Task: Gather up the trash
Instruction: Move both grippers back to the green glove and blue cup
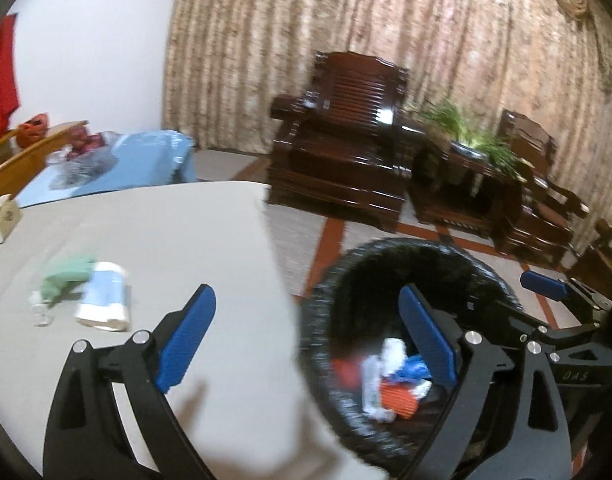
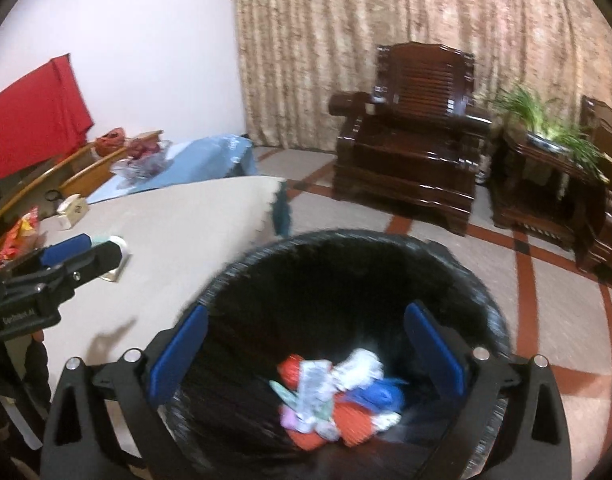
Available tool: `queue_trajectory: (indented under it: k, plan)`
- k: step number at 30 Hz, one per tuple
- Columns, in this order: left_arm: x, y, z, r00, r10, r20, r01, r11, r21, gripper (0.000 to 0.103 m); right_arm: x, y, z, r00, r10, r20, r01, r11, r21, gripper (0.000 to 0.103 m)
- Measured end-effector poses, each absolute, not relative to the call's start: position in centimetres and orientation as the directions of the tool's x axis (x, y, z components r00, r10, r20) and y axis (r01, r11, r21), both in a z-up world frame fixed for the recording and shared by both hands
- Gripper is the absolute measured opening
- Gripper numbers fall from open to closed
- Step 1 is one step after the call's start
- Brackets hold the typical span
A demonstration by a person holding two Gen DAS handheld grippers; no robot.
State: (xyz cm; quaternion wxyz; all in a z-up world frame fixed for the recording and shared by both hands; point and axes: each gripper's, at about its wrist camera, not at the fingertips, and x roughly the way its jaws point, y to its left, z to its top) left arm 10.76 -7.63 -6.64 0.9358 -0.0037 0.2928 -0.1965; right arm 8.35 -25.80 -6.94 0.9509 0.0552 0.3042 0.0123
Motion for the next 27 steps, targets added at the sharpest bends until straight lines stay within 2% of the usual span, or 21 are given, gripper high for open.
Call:
queue_trajectory:
  k: [14,27]
  plan:
    - [13.0,5.6,-5.8,0.830,-0.128,-0.542,0.097,0.992,-0.085,0.090,15.5,-15.3,-6.4,0.799,0.202,-0.567,-0.176,0.979,0.101,0.097]
    - [16.1,14.5,-8.8,0.814,0.027,-0.580,-0.075,0.995,-0.059,0.090,21.6,-5.7,-9.0,0.741,0.270,-0.614,-0.267,0.959,0.100,0.097]
